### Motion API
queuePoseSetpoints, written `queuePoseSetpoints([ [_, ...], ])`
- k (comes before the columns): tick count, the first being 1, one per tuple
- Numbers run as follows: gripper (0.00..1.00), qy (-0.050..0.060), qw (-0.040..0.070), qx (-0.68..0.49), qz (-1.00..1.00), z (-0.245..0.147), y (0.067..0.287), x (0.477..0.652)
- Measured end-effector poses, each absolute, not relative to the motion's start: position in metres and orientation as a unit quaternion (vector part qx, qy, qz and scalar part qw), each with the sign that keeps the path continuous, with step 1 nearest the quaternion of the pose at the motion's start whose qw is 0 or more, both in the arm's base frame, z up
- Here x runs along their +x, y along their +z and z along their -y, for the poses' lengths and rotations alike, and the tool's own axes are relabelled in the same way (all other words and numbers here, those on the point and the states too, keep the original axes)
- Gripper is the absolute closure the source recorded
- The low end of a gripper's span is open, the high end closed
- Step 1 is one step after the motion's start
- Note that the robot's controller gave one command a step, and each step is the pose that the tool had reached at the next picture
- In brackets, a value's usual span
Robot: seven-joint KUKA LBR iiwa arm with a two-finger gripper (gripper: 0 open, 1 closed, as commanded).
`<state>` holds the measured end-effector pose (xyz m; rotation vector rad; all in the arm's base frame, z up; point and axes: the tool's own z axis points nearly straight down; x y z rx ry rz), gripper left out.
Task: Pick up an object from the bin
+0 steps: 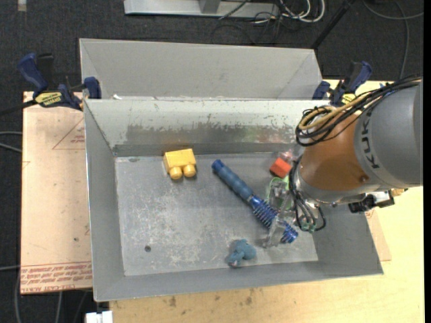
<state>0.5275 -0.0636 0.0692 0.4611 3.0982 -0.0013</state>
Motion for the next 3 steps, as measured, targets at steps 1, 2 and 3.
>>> queuePoseSetpoints([
  [1, 1.0, 0.001, 0.003, 0.143, -0.99, 0.059, 0.072, 0.527],
  [2, 1.0, 0.0, 0.004, 0.134, -0.991, 0.068, 0.192, 0.516],
  [3, 1.0, 0.0, 0.003, 0.022, -1.0, 0.047, 0.271, 0.502],
])
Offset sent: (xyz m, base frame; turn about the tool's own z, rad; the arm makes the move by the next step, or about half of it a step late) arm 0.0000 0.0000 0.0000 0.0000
